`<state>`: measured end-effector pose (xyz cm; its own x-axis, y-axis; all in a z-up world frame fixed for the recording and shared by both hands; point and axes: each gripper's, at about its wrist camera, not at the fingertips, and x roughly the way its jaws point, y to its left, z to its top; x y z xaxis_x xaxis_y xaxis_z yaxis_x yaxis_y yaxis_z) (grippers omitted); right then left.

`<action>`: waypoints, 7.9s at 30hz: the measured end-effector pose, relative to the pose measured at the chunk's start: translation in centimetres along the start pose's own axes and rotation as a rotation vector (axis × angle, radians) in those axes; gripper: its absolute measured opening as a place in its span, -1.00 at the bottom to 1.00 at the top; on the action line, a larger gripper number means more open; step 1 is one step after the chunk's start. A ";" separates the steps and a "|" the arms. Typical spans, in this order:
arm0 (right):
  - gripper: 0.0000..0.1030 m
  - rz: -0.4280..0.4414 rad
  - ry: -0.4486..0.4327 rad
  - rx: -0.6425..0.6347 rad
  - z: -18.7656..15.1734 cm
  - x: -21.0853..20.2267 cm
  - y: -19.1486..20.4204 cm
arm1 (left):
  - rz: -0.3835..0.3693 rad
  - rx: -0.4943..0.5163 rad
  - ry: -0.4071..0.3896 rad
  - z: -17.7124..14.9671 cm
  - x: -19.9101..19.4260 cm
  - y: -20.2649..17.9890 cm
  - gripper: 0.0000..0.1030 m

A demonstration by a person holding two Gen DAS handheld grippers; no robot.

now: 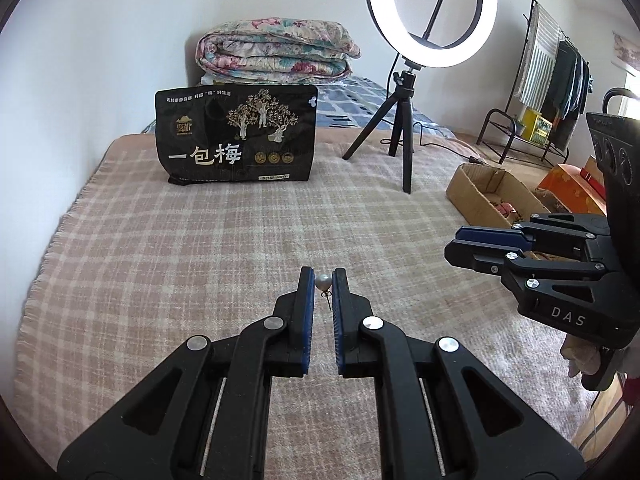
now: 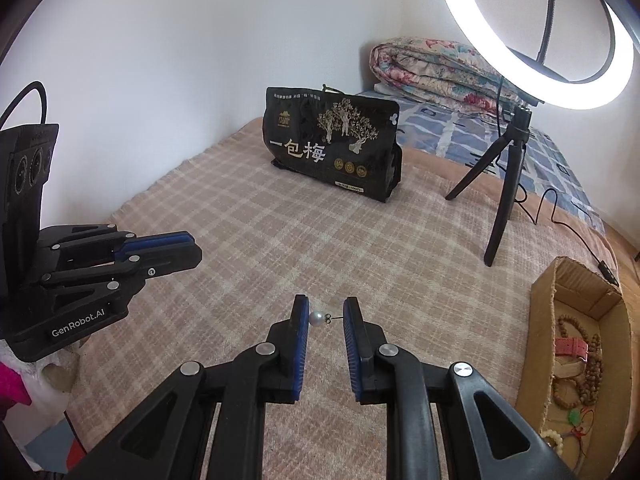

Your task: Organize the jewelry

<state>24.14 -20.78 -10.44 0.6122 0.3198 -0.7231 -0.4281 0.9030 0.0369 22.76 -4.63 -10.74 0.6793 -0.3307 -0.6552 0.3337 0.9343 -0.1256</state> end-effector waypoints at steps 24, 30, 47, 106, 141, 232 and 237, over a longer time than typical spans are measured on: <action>-0.69 -0.163 -0.071 0.112 -4.3 -10.6 -6.2 | -0.100 0.083 -0.044 2.0 -1.9 -9.2 -0.87; -0.69 -0.210 -0.073 0.143 -5.7 -12.6 -8.9 | -0.132 0.106 -0.044 2.6 -1.2 -12.1 -0.87; -0.69 -0.291 -0.062 0.220 -8.5 -14.9 -15.4 | -0.222 0.149 -0.028 5.2 3.0 -19.7 -0.87; 0.93 -0.345 -0.066 0.377 -12.3 -12.9 -21.0 | -0.211 0.181 -0.058 7.6 8.6 -25.9 0.14; 0.99 -0.487 -0.168 0.374 -8.3 -21.8 -13.9 | -0.136 0.198 -0.188 8.2 -5.6 -21.3 0.56; 0.99 -0.570 -0.201 0.425 -11.6 -23.5 -11.7 | -0.059 0.216 -0.194 1.5 -12.0 -20.3 1.00; 0.99 -0.570 -0.202 0.426 -11.6 -23.6 -11.7 | -0.059 0.214 -0.195 1.6 -12.0 -20.3 1.00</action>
<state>7.02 -42.21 -1.82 0.7904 -0.2222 -0.5708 0.2623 0.9649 -0.0124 8.85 -19.79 0.87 0.7607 -0.4221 -0.4932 0.4925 0.8702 0.0147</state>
